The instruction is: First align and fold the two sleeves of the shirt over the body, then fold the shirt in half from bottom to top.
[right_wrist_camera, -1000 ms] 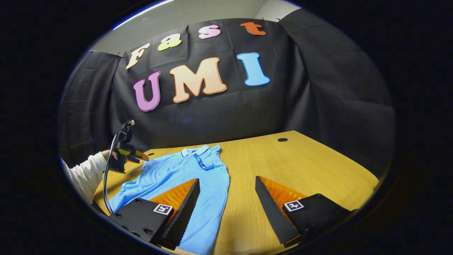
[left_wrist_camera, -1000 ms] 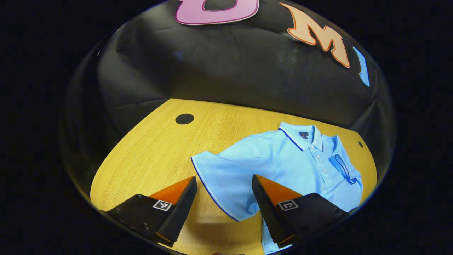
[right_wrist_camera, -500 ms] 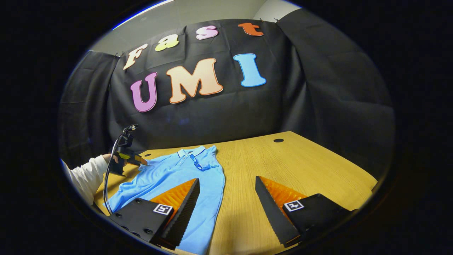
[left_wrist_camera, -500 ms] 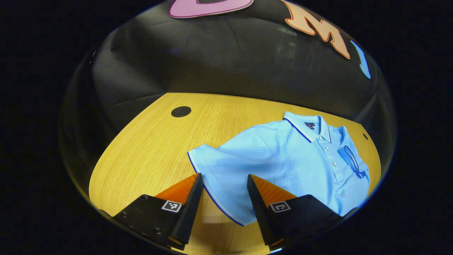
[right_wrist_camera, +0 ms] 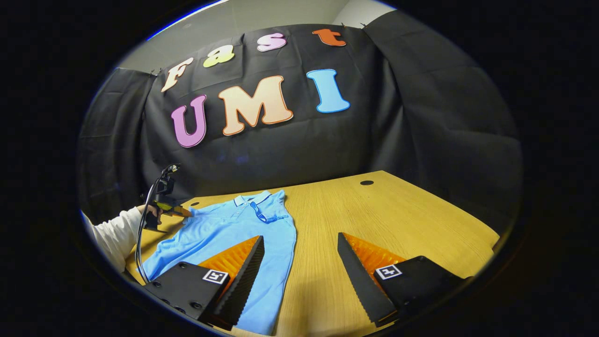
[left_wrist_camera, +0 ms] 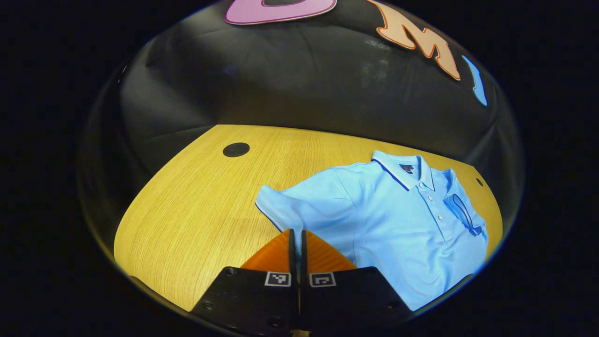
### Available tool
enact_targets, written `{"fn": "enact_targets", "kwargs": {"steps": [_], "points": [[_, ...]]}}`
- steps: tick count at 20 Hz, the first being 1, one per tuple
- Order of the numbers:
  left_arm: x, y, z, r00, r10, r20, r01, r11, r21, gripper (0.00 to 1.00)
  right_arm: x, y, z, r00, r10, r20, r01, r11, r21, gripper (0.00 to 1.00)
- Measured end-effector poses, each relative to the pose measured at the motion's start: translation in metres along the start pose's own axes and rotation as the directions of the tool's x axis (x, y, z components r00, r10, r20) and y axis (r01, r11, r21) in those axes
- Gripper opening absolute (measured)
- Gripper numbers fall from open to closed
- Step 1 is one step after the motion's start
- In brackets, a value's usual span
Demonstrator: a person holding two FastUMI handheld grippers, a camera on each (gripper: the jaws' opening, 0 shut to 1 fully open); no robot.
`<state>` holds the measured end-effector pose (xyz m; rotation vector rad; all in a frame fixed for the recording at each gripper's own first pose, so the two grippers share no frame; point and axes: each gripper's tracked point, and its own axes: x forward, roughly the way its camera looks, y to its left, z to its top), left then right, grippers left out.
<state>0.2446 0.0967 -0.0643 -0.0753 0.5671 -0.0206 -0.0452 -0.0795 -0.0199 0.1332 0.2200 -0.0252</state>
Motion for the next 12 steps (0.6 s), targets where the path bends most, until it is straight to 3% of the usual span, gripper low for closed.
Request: {"fn": "enact_targets", "kwargs": {"steps": [5,9,12], "points": [[-0.022,-0.025,0.045,0.996,-0.028,0.086,0.022,0.997,0.072,0.00,-0.006,-0.008,0.004,1.000,-0.015,0.009,0.015,1.000,0.007,0.98],[-0.031,-0.091,0.076,0.985,-0.124,0.122,0.107,0.985,0.138,0.00,-0.006,-0.011,0.004,1.000,-0.016,0.010,0.016,1.000,0.009,0.98],[-0.024,-0.141,0.076,0.977,-0.183,0.108,0.160,0.968,0.192,0.00,-0.008,-0.011,0.006,1.000,-0.014,0.006,0.014,1.000,-0.001,0.98]]}}
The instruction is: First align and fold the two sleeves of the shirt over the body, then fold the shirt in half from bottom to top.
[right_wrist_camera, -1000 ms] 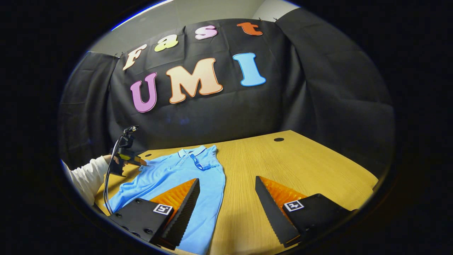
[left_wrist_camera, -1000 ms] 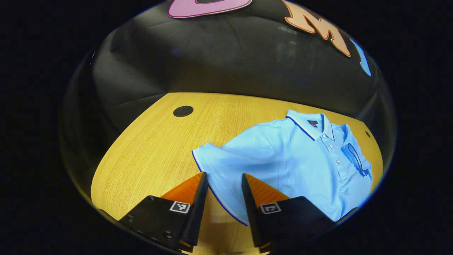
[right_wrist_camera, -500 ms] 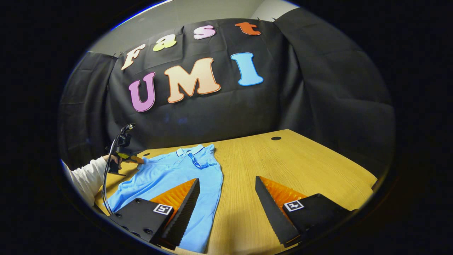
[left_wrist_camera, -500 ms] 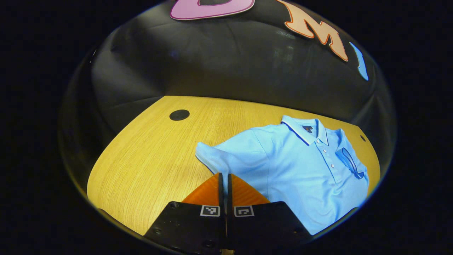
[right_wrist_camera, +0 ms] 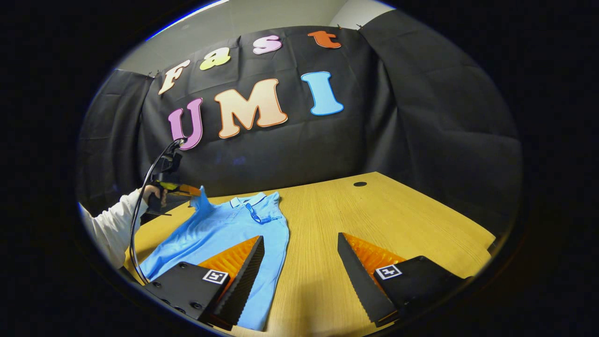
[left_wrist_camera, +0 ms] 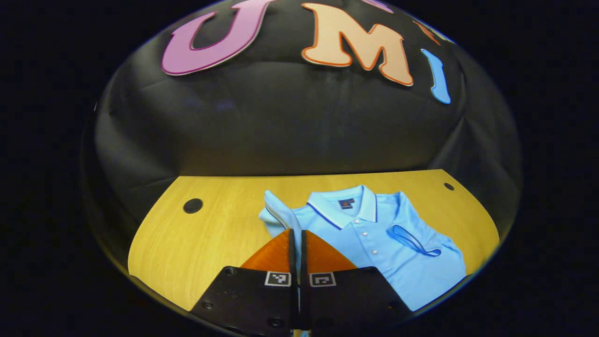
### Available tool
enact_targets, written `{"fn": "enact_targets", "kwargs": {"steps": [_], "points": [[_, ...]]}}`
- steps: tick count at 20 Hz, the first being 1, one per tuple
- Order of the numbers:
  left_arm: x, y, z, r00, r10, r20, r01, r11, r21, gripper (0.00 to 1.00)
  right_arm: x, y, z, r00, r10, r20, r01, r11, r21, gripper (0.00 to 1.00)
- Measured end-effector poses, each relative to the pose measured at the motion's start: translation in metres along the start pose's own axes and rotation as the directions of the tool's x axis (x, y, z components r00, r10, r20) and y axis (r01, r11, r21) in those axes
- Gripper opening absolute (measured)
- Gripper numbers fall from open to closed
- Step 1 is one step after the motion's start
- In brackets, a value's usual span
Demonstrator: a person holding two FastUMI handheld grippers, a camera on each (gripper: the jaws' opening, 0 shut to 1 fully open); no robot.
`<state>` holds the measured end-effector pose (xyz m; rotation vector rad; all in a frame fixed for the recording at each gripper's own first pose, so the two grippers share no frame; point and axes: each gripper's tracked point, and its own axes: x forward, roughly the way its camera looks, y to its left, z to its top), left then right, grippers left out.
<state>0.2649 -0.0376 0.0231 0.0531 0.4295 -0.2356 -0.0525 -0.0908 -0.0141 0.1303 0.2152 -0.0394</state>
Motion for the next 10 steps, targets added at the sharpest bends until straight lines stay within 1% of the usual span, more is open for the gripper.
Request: {"fn": "enact_targets", "kwargs": {"steps": [3,6,7,8,10], "points": [[0.018,-0.041,-0.013,0.998,-0.045,-0.041,0.047,0.997,0.054,0.00,-0.001,0.000,-0.003,1.000,0.009,-0.011,-0.009,1.000,-0.003,0.98],[0.039,-0.066,-0.036,0.994,-0.054,-0.090,0.063,0.992,0.106,0.00,0.001,-0.002,-0.005,1.000,0.005,-0.020,-0.006,1.000,-0.007,0.98],[0.043,-0.071,-0.041,0.994,-0.049,-0.100,0.062,0.990,0.127,0.01,0.002,-0.001,-0.005,1.000,0.010,-0.020,-0.010,1.000,0.001,0.94],[0.048,-0.075,-0.044,0.993,-0.045,-0.107,0.060,0.988,0.144,0.03,0.002,0.001,-0.007,1.000,0.017,-0.021,-0.016,1.000,0.009,0.98],[0.051,-0.086,-0.049,0.992,-0.055,-0.116,0.073,0.985,0.157,0.10,0.003,0.004,-0.007,0.999,0.027,-0.023,-0.026,1.000,0.016,0.98]]}}
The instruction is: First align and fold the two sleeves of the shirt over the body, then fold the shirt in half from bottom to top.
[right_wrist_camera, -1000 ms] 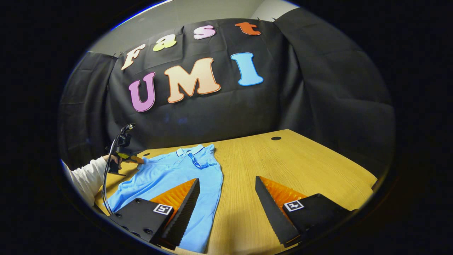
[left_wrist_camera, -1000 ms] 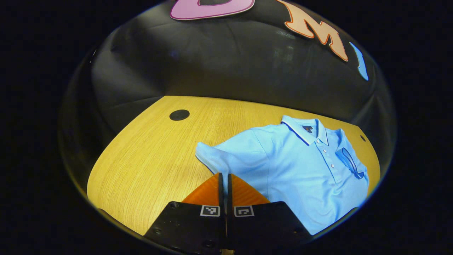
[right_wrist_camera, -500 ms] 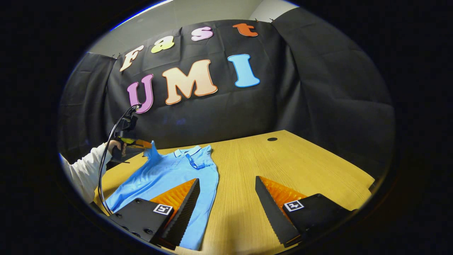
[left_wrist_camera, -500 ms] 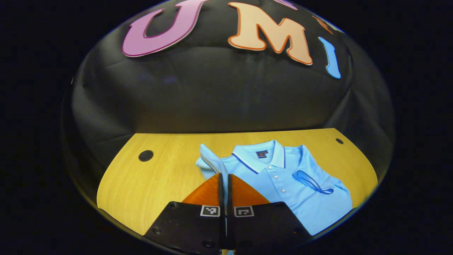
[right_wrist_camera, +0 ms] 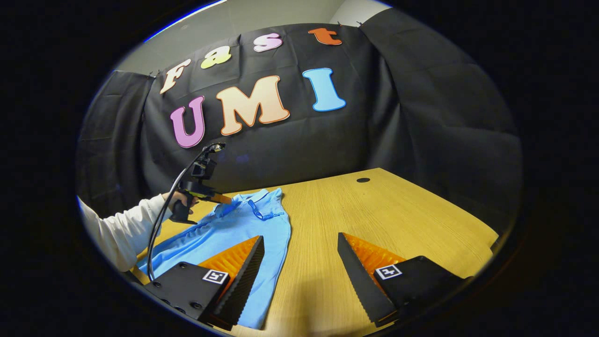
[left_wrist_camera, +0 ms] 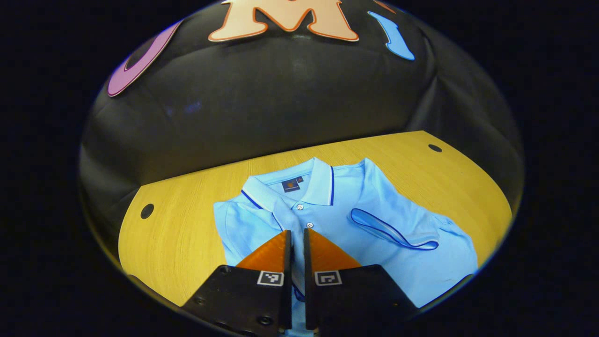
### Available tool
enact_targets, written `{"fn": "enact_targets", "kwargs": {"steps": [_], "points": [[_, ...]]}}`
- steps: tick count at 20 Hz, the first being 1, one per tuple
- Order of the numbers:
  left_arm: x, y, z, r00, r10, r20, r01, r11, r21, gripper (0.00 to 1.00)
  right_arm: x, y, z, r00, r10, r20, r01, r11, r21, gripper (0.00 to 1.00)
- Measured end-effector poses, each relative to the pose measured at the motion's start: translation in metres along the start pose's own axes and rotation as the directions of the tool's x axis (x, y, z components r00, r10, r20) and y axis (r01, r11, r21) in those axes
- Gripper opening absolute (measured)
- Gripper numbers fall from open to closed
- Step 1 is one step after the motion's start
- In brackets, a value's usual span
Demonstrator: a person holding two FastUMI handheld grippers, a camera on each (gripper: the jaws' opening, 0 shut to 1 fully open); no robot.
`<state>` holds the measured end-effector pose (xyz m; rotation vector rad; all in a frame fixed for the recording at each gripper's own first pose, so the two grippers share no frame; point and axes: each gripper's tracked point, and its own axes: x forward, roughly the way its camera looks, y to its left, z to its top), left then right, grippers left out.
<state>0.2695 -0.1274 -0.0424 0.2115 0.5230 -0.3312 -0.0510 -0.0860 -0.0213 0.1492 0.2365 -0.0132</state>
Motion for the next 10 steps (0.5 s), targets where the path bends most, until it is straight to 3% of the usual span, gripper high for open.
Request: {"fn": "enact_targets", "kwargs": {"steps": [2,4,6,7,10], "points": [[-0.001,-0.013,0.000,0.999,-0.039,0.005,0.039,0.999,-0.011,0.14,0.000,0.003,-0.002,1.000,0.011,-0.004,-0.011,1.000,-0.003,0.98],[-0.010,-0.013,0.002,0.999,-0.036,0.022,0.036,0.999,-0.009,0.28,0.000,0.007,-0.006,1.000,0.020,-0.014,-0.020,1.000,-0.007,0.98],[-0.025,-0.010,0.002,0.999,-0.033,0.038,0.034,0.999,-0.021,0.68,0.000,0.011,-0.011,0.999,0.033,-0.027,-0.033,0.999,-0.009,0.98],[-0.035,-0.007,0.002,0.999,-0.026,0.047,0.027,0.999,-0.034,0.94,0.000,0.015,-0.013,0.999,0.041,-0.033,-0.041,0.999,-0.009,0.98],[-0.068,0.001,-0.009,0.998,-0.030,0.063,0.034,0.997,-0.068,0.99,-0.001,0.026,-0.021,0.996,0.069,-0.055,-0.070,0.997,-0.015,0.98]]}}
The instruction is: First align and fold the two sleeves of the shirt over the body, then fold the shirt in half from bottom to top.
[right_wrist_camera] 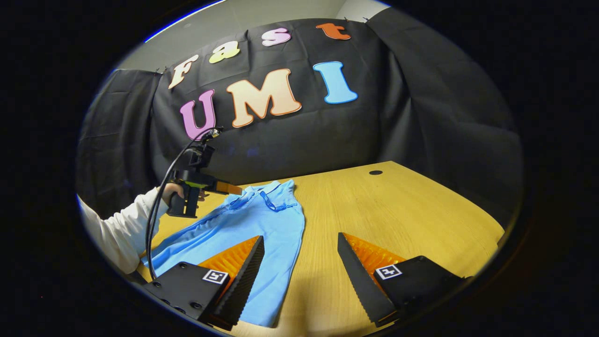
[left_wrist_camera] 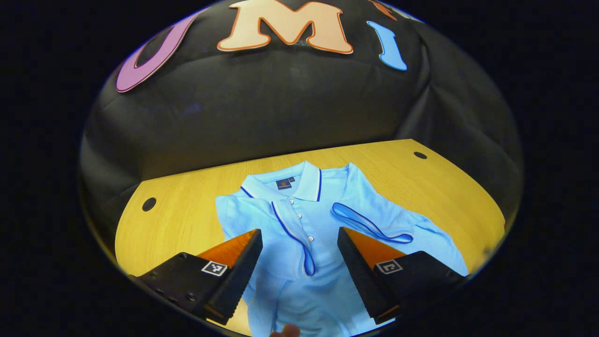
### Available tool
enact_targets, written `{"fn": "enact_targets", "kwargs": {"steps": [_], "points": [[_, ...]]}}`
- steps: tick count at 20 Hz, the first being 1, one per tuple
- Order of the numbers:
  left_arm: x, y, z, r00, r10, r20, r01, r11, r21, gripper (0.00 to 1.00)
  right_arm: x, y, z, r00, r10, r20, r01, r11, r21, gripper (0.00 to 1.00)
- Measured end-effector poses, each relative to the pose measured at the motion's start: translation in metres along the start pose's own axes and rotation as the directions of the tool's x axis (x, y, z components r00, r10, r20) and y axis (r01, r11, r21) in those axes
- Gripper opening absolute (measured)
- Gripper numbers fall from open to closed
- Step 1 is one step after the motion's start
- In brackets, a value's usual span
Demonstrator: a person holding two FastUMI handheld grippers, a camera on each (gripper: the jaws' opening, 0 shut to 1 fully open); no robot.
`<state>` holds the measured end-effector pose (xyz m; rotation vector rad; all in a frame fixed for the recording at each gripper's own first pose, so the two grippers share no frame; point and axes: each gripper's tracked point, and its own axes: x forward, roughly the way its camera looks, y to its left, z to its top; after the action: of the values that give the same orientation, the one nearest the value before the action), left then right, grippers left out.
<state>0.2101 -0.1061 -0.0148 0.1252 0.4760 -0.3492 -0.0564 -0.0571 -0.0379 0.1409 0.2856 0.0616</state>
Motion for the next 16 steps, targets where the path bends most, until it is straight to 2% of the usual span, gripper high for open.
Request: {"fn": "enact_targets", "kwargs": {"steps": [4,5,12,16], "points": [[-0.066,0.006,-0.042,0.997,0.010,-0.073,-0.013,0.999,-0.048,0.98,-0.005,0.015,-0.007,0.999,0.036,-0.017,-0.036,0.999,-0.018,0.98],[-0.083,0.005,-0.053,0.996,0.008,-0.085,-0.013,0.998,-0.059,0.95,-0.007,0.019,-0.009,0.999,0.046,-0.022,-0.047,0.999,-0.020,0.98],[-0.195,-0.015,-0.130,0.998,0.010,-0.067,-0.015,0.997,-0.070,0.95,-0.026,0.048,-0.037,0.989,0.119,-0.089,-0.125,0.989,-0.077,0.98],[-0.242,-0.032,-0.182,0.996,0.000,-0.093,-0.007,0.997,-0.076,0.95,-0.038,0.052,-0.061,0.983,0.116,-0.145,-0.137,0.980,-0.144,0.98]]}}
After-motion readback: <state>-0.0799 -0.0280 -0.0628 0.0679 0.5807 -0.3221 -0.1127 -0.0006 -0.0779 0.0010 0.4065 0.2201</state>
